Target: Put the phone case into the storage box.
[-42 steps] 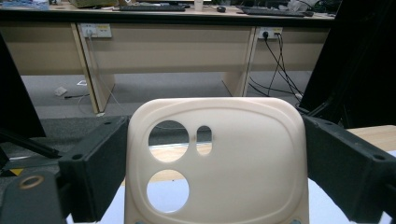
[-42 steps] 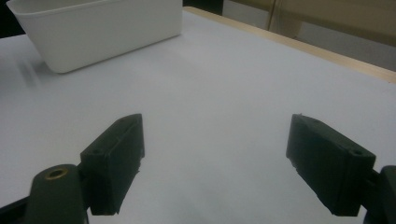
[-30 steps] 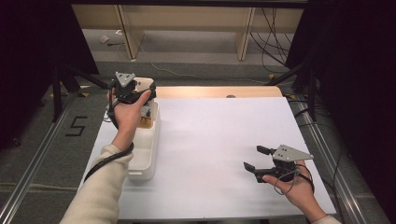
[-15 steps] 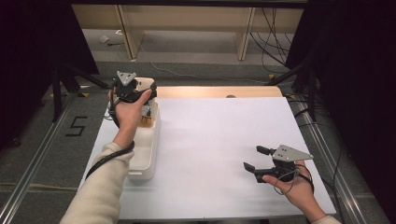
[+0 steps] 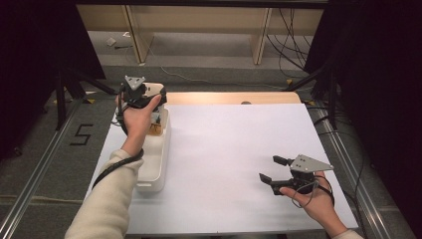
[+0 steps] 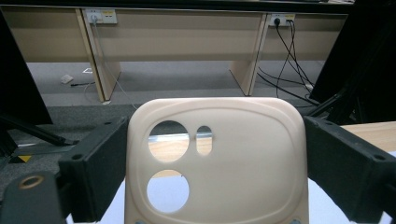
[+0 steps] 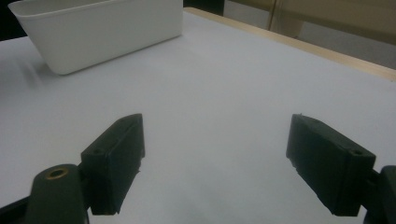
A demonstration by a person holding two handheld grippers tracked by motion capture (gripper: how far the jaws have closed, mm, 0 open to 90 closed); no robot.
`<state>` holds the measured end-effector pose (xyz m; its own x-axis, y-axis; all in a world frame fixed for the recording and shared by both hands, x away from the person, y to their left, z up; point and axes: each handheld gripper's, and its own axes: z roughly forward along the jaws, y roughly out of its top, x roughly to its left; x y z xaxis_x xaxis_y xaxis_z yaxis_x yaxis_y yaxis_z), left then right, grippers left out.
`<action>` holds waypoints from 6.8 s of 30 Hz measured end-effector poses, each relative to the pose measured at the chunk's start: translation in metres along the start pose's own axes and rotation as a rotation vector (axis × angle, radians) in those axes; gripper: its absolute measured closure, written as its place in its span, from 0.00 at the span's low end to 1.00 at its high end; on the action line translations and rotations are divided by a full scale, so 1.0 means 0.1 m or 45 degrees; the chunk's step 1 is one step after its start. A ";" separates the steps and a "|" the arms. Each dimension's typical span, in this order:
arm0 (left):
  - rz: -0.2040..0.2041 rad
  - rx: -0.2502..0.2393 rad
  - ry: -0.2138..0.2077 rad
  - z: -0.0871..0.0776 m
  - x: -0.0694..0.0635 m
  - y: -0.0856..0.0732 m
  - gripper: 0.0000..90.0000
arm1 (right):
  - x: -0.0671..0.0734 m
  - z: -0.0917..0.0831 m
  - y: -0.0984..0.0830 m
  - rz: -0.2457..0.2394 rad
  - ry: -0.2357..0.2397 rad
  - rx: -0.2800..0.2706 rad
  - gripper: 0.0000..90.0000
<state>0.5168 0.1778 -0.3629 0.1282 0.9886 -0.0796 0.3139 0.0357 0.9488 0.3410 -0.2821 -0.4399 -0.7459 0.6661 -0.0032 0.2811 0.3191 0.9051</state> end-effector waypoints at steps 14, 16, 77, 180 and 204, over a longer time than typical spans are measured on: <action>-0.015 0.008 0.003 0.03 0.03 0.02 0.12 | 0.00 0.00 0.00 -0.001 0.000 -0.002 0.23; -0.019 0.011 0.003 0.04 0.03 0.01 0.12 | 0.00 0.00 0.00 0.000 -0.001 0.000 0.23; 0.013 0.062 0.033 0.26 0.09 0.03 0.12 | 0.00 0.00 0.00 0.002 0.007 -0.002 0.23; -0.023 0.168 0.004 0.47 0.10 -0.09 0.11 | 0.00 0.00 0.00 0.009 0.013 -0.002 0.23; -0.025 0.198 -0.002 0.51 0.10 -0.15 0.11 | 0.00 0.01 -0.01 0.008 0.017 -0.006 0.23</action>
<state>0.5613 0.1799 -0.3940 0.1219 0.9877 -0.0978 0.4583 0.0314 0.8882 0.3412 -0.2817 -0.4408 -0.7519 0.6592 0.0081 0.2832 0.3119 0.9069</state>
